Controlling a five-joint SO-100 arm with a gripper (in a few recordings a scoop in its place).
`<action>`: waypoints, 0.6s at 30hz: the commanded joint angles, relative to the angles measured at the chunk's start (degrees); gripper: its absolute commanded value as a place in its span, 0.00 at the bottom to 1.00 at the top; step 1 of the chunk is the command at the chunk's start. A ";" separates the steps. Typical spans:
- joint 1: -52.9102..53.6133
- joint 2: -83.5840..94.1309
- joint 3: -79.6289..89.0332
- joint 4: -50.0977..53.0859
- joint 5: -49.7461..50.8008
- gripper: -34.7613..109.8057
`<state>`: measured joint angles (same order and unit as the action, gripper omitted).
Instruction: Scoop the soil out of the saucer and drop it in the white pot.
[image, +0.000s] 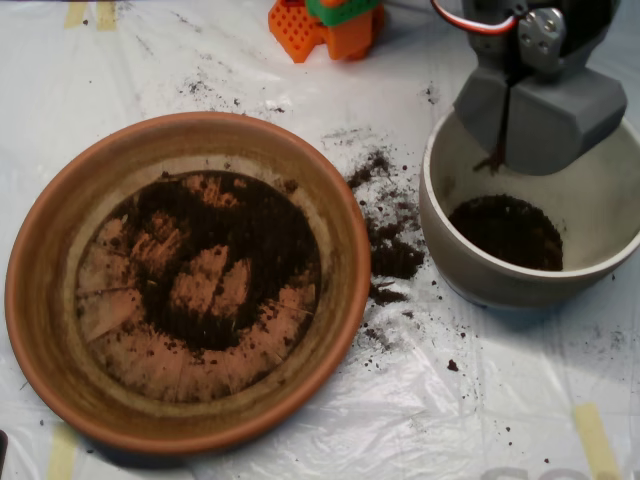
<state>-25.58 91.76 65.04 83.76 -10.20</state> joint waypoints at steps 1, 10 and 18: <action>-2.55 1.49 -4.83 1.58 -1.05 0.40; -1.49 3.87 -3.43 3.16 -0.53 0.50; 1.23 6.94 -3.25 4.31 -0.09 0.52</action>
<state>-24.96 91.93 65.04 87.01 -10.20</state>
